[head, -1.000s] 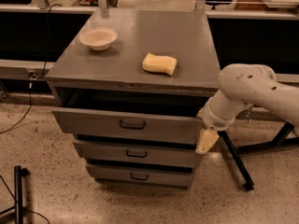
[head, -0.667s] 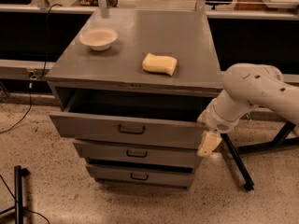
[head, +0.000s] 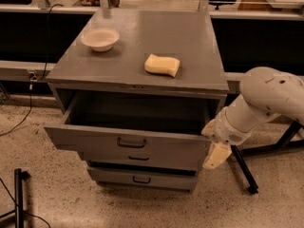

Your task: Open top drawer

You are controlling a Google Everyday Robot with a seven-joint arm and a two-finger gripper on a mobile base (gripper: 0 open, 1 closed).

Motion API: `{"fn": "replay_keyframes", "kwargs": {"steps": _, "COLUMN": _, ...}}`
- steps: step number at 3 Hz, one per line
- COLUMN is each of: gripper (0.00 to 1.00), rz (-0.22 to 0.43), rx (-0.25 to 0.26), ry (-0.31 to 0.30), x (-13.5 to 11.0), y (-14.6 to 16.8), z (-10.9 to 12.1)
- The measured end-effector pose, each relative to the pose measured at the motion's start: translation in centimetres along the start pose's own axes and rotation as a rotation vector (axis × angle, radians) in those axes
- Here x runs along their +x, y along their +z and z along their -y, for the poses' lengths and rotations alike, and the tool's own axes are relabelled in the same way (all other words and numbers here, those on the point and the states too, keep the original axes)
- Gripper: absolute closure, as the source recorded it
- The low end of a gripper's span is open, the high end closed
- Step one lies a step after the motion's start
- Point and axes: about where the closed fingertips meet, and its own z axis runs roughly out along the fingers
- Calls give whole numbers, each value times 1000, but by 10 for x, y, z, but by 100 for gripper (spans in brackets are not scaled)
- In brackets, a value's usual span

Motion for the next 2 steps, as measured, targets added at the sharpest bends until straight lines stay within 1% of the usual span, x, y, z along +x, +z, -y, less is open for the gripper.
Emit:
{"fn": "replay_keyframes", "kwargs": {"steps": 1, "gripper": 33, "rz": 35, "rx": -40, "ry": 9, "x": -2, "y": -3, "z": -20}}
{"fn": "replay_keyframes", "kwargs": {"steps": 2, "gripper": 34, "rz": 53, "rx": -73, "ry": 16, "x": -3, "y": -7, "z": -38}}
